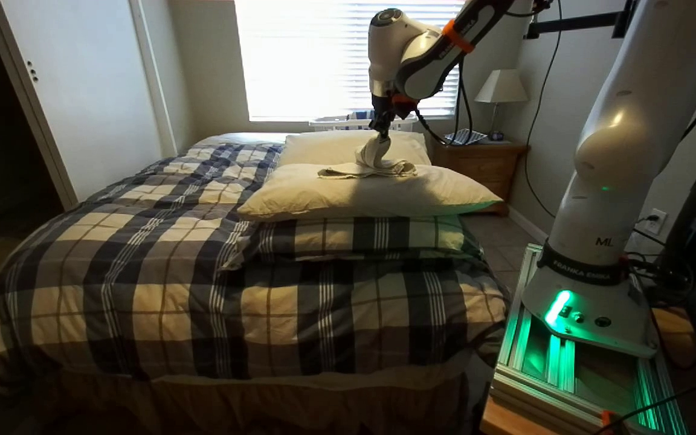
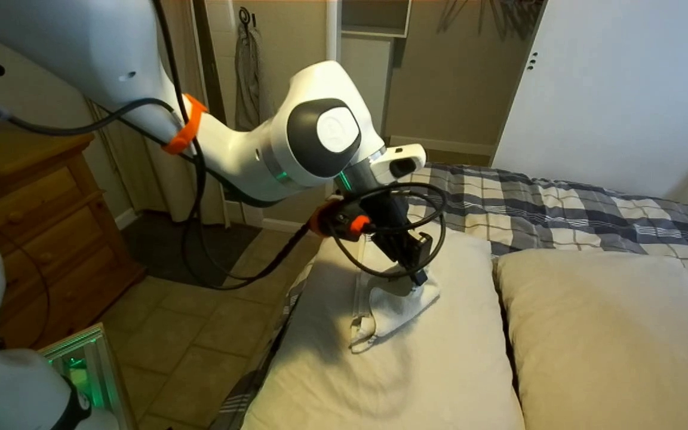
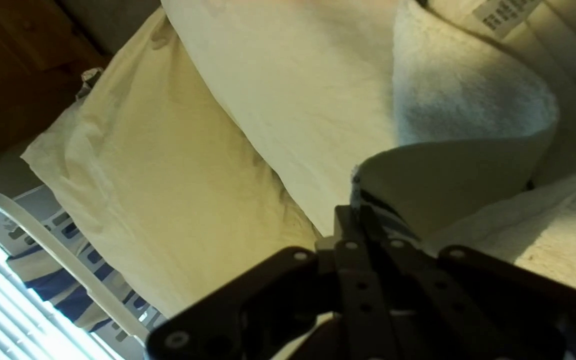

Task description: Unfold the towel on the pillow

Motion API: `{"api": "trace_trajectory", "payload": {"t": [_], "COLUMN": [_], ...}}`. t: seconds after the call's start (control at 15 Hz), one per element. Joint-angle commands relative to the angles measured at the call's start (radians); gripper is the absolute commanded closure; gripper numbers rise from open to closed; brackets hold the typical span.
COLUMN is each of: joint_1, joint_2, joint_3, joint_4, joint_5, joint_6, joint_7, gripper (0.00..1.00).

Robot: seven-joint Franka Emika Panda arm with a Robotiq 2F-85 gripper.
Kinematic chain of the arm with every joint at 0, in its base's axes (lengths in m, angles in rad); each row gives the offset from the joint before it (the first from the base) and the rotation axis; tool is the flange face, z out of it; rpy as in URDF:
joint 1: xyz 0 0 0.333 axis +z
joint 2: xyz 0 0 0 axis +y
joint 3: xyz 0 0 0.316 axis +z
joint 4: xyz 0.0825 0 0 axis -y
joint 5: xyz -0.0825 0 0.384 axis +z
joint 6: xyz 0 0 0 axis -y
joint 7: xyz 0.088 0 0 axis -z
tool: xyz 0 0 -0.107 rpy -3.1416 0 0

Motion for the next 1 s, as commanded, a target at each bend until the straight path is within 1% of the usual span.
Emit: {"api": "trace_trajectory", "payload": {"t": [0.0, 0.27, 0.33, 0.4, 0.47, 0.93], "joint_1": [-0.006, -0.006, -0.006, -0.018, -0.028, -0.102], "joint_2": [-0.001, 0.000, 0.000, 0.014, 0.020, 0.065], "joint_3": [0.006, 0.006, 0.006, -0.003, -0.012, -0.087], "joint_4": [0.001, 0.001, 0.001, 0.016, 0.023, 0.069], "joint_5": [0.004, 0.004, 0.004, -0.025, -0.029, -0.138], "joint_6": [-0.002, -0.002, -0.002, -0.019, -0.021, -0.006], "joint_7": [-0.004, -0.004, -0.004, 0.017, 0.014, 0.045], "gripper": [0.97, 0.97, 0.99, 0.99, 0.99, 0.99]}}
